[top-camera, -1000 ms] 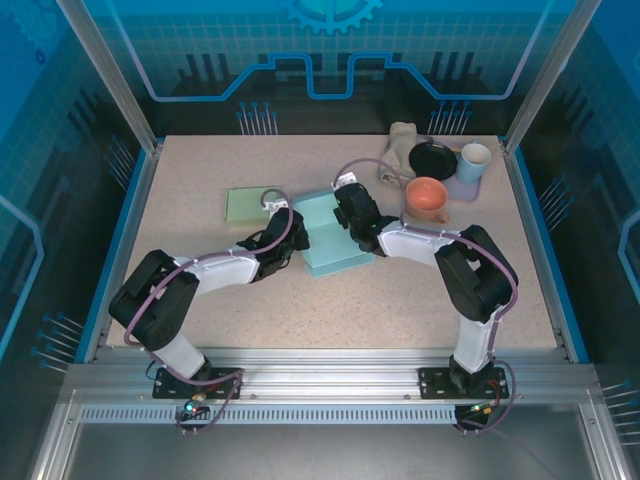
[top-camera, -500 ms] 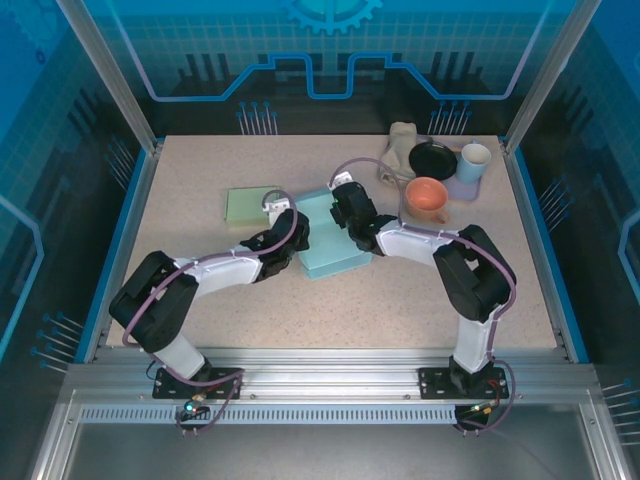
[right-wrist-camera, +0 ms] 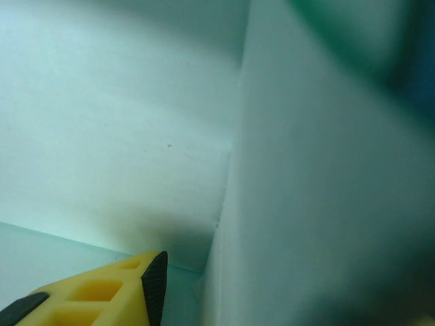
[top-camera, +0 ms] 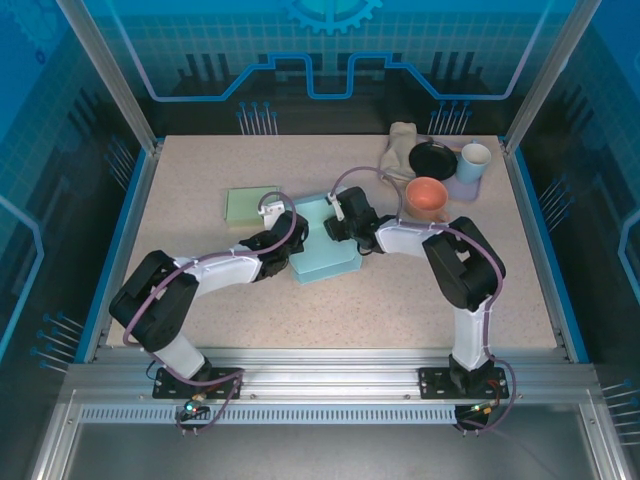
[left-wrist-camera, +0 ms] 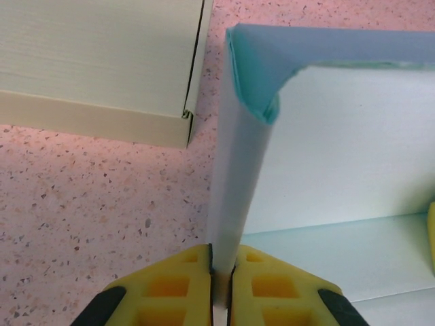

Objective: Fold the paper box

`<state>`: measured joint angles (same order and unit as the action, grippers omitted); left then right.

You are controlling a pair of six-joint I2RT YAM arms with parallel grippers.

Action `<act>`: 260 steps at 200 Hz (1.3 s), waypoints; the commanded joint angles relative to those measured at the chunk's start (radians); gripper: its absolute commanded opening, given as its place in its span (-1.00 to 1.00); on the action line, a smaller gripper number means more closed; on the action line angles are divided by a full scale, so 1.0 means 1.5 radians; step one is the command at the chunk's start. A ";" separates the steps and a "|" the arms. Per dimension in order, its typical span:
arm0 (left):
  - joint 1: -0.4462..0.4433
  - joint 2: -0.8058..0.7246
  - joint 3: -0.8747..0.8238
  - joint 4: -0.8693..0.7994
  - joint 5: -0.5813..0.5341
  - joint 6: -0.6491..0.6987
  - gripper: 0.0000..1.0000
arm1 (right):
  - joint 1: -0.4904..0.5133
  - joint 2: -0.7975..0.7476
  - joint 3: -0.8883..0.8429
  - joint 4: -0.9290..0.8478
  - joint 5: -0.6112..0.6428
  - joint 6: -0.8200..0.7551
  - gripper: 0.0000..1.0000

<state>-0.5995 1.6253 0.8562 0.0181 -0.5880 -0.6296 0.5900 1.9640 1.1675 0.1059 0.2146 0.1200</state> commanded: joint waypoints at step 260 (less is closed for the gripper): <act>0.004 0.061 0.048 -0.008 -0.074 -0.006 -0.78 | 0.027 -0.112 -0.031 -0.031 0.008 0.114 0.03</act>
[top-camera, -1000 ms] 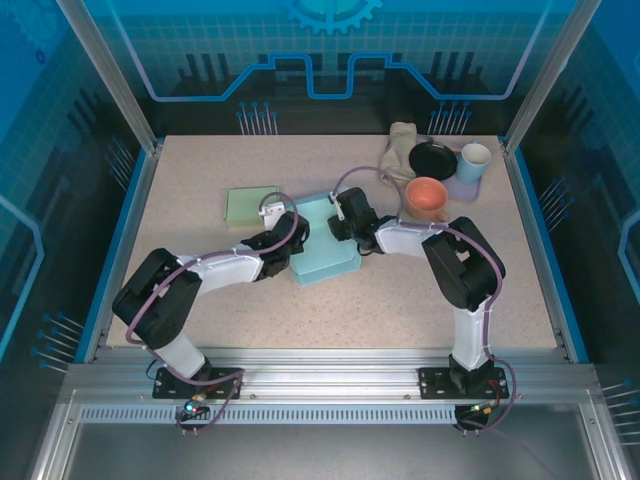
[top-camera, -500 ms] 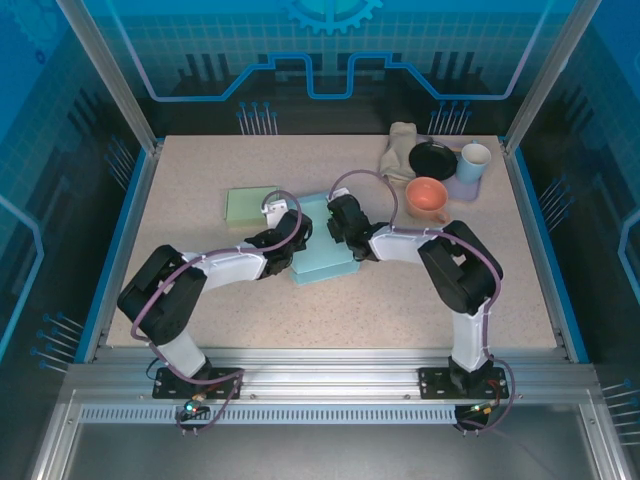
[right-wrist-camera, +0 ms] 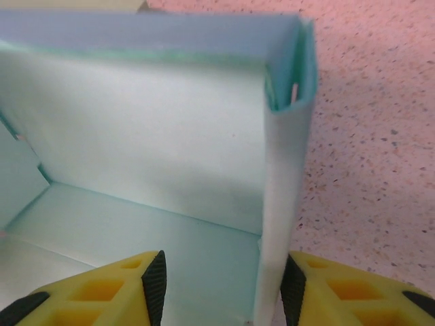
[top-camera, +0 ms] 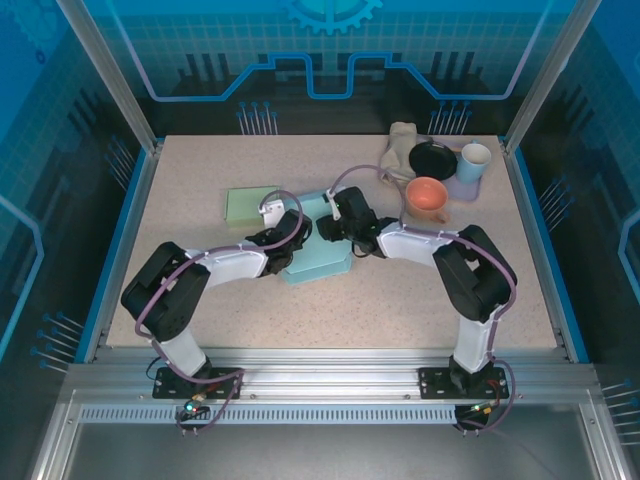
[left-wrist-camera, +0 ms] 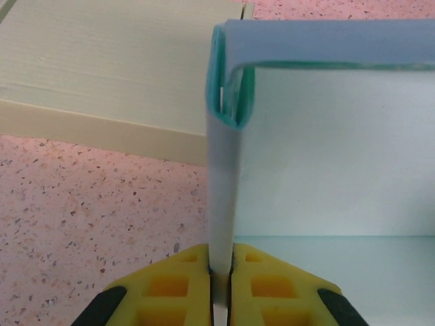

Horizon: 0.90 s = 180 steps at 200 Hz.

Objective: Fold the paper box

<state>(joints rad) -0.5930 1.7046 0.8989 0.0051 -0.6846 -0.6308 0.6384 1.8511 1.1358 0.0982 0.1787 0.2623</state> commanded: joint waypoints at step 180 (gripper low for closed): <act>0.023 0.034 0.178 -0.103 0.134 0.238 -0.75 | -0.037 -0.337 -0.058 -0.133 0.126 -0.048 0.12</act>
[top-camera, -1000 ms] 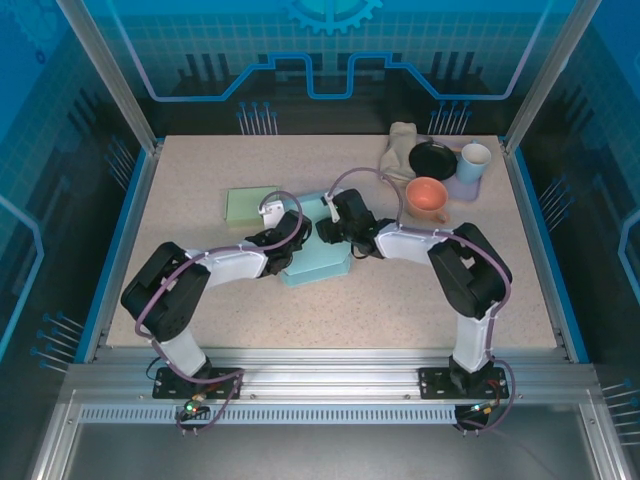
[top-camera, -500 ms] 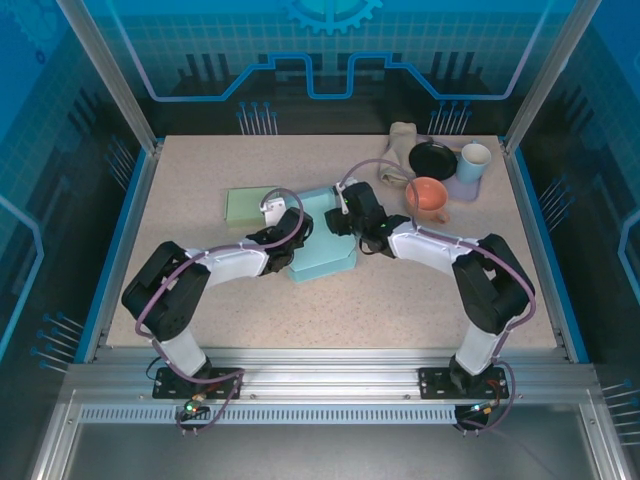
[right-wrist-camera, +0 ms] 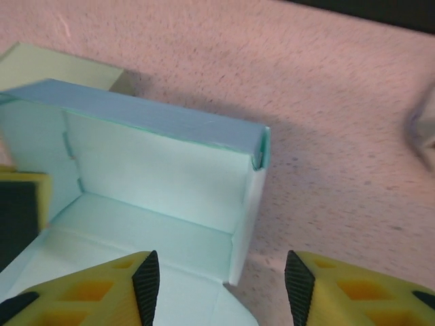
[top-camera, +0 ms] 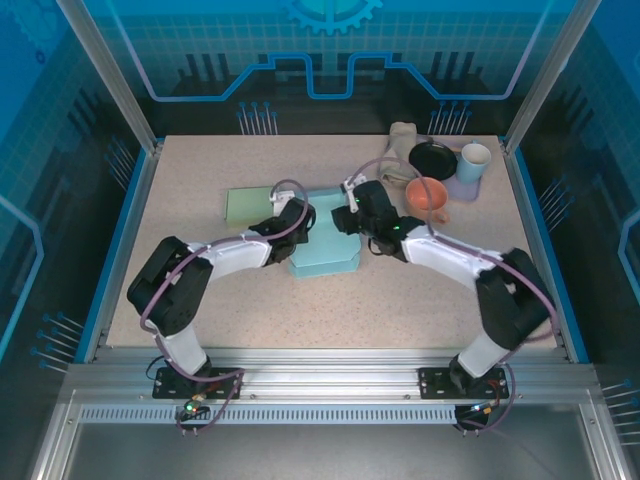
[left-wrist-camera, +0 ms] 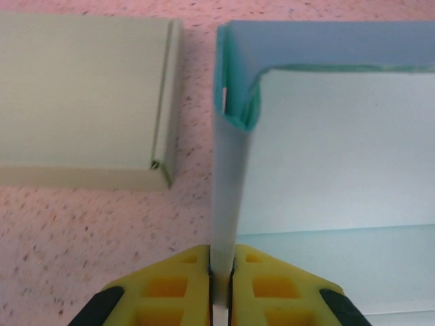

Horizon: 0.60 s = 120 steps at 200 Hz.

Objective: Fold the paper box

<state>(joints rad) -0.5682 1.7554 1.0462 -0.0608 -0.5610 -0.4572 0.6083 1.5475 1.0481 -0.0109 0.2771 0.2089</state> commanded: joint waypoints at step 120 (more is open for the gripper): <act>-0.042 -0.116 0.244 -0.322 0.339 0.995 -0.59 | -0.045 -0.616 -0.169 -0.256 -0.011 0.059 0.99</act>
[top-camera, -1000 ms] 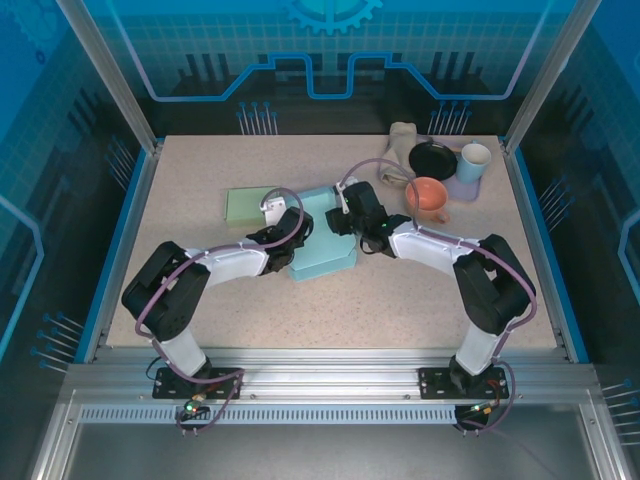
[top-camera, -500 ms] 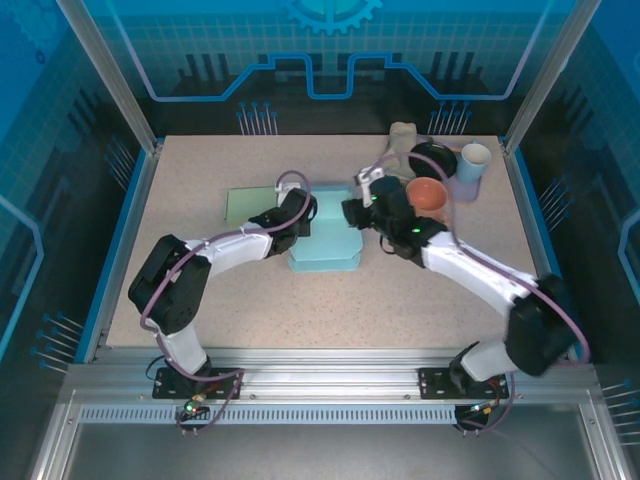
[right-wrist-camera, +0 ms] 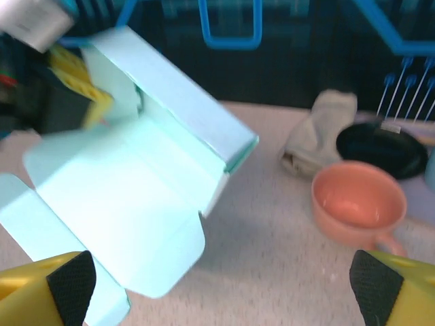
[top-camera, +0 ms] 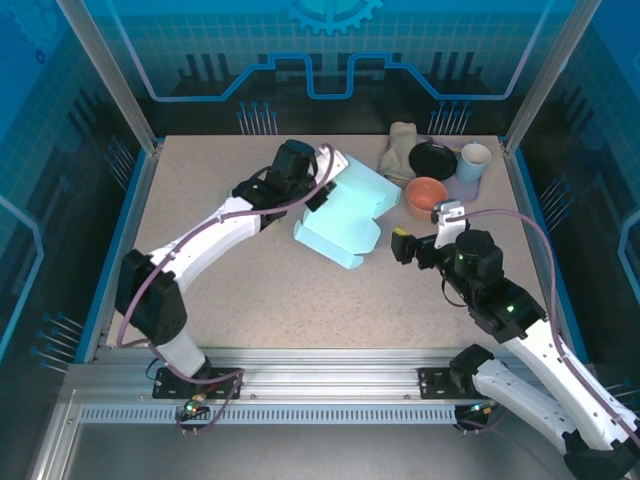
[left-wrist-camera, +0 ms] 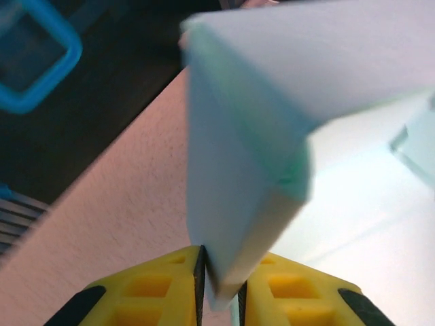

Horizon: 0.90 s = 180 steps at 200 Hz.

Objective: Fold the paper box

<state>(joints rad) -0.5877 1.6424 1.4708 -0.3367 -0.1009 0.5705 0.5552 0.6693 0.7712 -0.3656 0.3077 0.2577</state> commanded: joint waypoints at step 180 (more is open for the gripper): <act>-0.141 0.343 0.113 -0.166 -0.210 0.371 -0.73 | -0.015 -0.149 -0.039 -0.015 -0.033 0.075 1.00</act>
<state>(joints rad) -0.7902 2.0926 1.6535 -0.6502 -0.4076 1.1706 0.5472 0.4423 0.7307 -0.4068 0.2535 0.3523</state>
